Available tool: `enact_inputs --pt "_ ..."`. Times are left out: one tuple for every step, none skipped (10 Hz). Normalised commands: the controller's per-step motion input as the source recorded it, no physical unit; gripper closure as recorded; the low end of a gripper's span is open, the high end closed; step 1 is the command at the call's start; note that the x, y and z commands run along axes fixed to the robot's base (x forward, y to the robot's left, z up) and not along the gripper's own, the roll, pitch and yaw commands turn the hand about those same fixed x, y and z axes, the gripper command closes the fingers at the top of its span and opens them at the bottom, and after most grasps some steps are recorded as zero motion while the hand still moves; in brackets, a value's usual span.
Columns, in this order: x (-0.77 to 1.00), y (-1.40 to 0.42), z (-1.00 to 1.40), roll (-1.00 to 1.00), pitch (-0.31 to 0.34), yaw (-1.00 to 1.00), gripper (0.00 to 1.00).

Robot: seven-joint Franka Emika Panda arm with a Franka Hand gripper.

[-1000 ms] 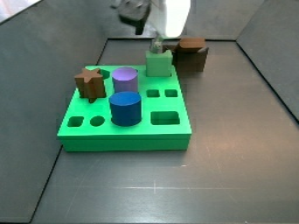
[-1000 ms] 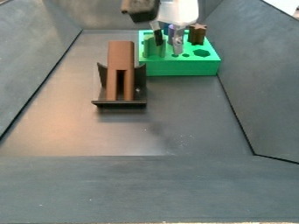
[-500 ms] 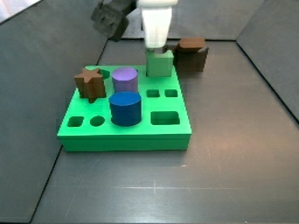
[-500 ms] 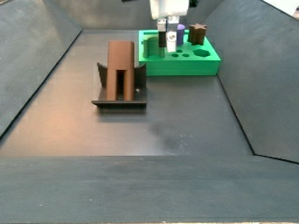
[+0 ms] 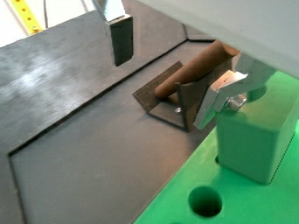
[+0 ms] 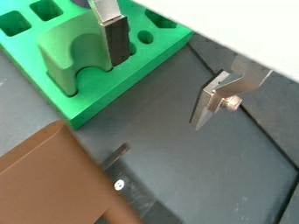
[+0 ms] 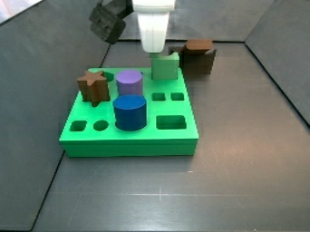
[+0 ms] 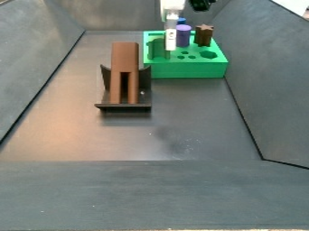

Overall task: Pick up the square-circle object. Move up. Place the square-circle object on the fixture. Regrasp the square-circle object. Rotate the square-circle object. Move to above the board. Insert the square-circle object.
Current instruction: Regrasp the square-circle object.

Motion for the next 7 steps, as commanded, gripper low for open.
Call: enact_inputs --pt "1.00 0.00 -0.04 0.10 0.182 -0.04 0.00" --pt "1.00 0.00 -0.04 0.10 0.182 -0.02 0.00" --pt "1.00 -0.01 -0.03 0.08 0.170 0.02 0.00" --pt "1.00 -0.01 -0.03 0.08 0.166 0.04 0.00" --pt "1.00 -0.02 -0.03 0.07 0.157 0.05 0.00" --pt "1.00 -0.02 -0.02 0.06 0.150 0.05 0.00" --pt "1.00 -0.02 -0.02 0.05 0.147 0.05 0.00"
